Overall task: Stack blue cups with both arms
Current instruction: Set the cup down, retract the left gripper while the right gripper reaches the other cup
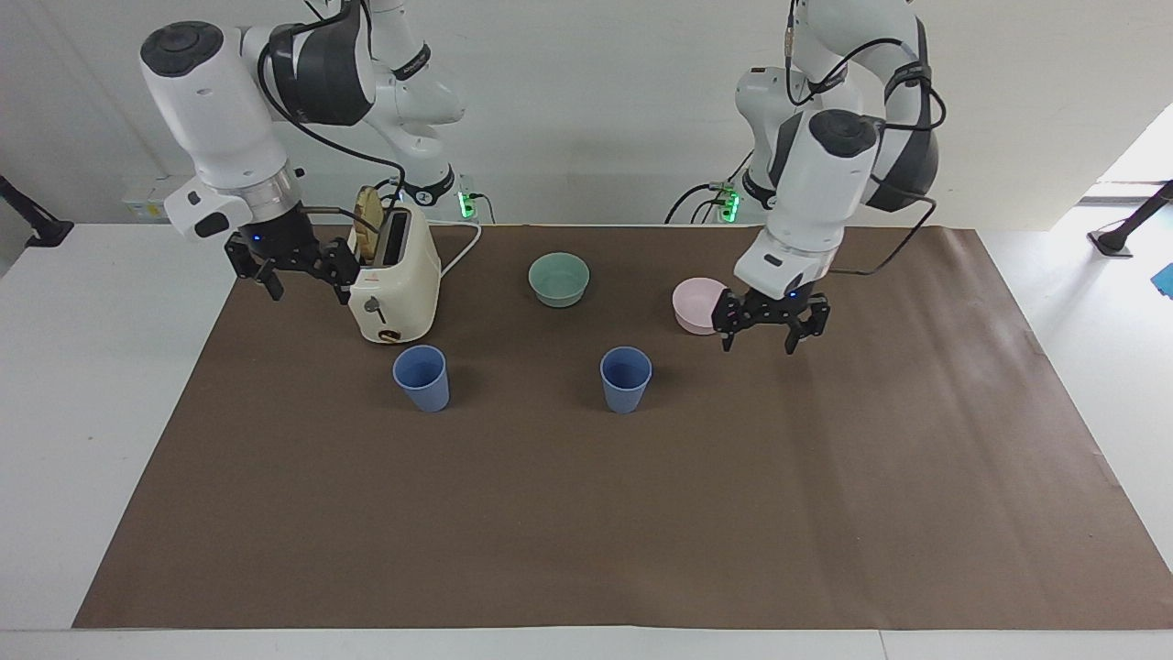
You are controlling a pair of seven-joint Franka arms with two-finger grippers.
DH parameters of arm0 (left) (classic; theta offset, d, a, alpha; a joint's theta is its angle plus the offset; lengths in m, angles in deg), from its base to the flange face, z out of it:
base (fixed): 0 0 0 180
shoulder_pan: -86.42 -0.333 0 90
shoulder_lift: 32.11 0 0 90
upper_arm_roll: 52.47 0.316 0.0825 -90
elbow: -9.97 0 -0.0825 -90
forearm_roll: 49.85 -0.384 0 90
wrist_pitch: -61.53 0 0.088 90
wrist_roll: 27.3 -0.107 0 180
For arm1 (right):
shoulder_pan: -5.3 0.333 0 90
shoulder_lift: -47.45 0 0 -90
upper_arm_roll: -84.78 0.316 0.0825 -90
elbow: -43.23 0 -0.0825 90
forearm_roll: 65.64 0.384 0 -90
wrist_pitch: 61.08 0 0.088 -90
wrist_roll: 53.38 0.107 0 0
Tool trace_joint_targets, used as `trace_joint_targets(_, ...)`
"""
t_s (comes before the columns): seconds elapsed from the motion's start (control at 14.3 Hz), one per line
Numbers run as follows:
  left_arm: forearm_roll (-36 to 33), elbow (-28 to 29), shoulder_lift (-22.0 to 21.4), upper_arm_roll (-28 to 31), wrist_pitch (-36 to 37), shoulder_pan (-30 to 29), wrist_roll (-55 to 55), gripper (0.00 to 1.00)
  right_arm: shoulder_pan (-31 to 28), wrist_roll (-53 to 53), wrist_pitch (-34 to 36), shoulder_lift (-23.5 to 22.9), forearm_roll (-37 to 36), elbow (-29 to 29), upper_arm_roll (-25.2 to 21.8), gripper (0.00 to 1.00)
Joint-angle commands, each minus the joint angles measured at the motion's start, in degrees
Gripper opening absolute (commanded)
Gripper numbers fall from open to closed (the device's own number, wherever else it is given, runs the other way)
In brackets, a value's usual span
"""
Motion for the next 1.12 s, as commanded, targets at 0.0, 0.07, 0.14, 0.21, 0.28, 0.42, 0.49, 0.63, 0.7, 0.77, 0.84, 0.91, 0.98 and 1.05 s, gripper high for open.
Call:
trace_joint_targets(0.0, 0.35, -0.60, -2.58, -0.33, 3.50, -5.35, -5.50, 1.00, 1.06, -0.97, -5.03, -2.19, 0.69, 3.05, 0.22, 1.00)
trace_joint_targets(0.07, 0.35, -2.27, -2.67, -0.51, 5.34, -7.28, -7.69, 1.00, 1.94, -0.88, -5.83, -3.50, 0.78, 3.40, 0.22, 1.00)
trace_joint_targets(0.14, 0.44, -4.72, -2.50, -0.33, 8.31, -8.52, -10.67, 1.00, 2.21, -0.71, -6.36, -4.65, 0.78, 3.58, 0.22, 1.00)
trace_joint_targets(0.21, 0.44, -7.44, -2.15, -0.33, 12.17, -10.01, -13.48, 1.00, 2.74, -0.53, -7.15, -5.44, 0.78, 4.45, 0.22, 1.00)
trace_joint_targets(0.28, 0.35, -9.03, -2.15, -0.33, 14.21, -11.76, -14.90, 1.00, 3.09, -0.36, -8.81, -5.36, 0.78, 6.20, 0.22, 1.00)
trace_joint_targets(0.42, 0.44, -13.07, -2.32, -0.24, 17.20, -13.45, -15.70, 1.00, 3.18, -0.18, -10.58, -5.45, 0.78, 8.75, 0.22, 1.00)
trace_joint_targets(0.49, 0.27, -15.79, -2.06, 0.02, 19.92, -13.63, -15.88, 1.00, 3.27, -0.18, -12.58, -5.89, 0.78, 10.24, 0.30, 1.00)
trace_joint_targets(0.63, 0.61, -19.41, -1.71, -0.07, 24.50, -15.99, -15.97, 1.00, 3.27, -0.18, -15.85, -6.50, 0.78, 12.19, 0.30, 1.00)
trace_joint_targets(0.7, 0.62, -20.55, -1.71, 0.02, 25.12, -16.26, -16.14, 1.00, 3.36, -0.09, -16.03, -6.85, 0.78, 12.45, 0.30, 1.00)
trace_joint_targets(0.77, 0.62, -21.00, -1.71, 0.02, 26.00, -16.70, -16.84, 1.00, 4.31, -0.09, -16.12, -7.64, 0.69, 12.54, 0.30, 1.00)
trace_joint_targets(0.84, 0.53, -21.09, -1.88, 0.02, 26.71, -16.79, -18.07, 1.00, 4.67, -0.09, -16.56, -8.08, 0.78, 12.63, 0.30, 1.00)
trace_joint_targets(0.91, 0.27, -20.92, -2.49, 0.02, 26.80, -16.71, -20.08, 1.00, 4.85, -0.53, -17.26, -8.09, 0.78, 13.15, 0.39, 1.00)
trace_joint_targets(0.98, 0.35, -19.96, -2.93, 0.11, 27.41, -16.88, -21.49, 1.00, 4.94, -0.36, -17.44, -8.09, 0.78, 13.16, 0.39, 0.63)
trace_joint_targets(1.05, 0.35, -18.73, -4.24, 0.28, 28.46, -16.79, -21.25, 1.00, 4.94, -0.18, -17.53, -8.09, 0.78, 13.16, 0.30, 0.36)
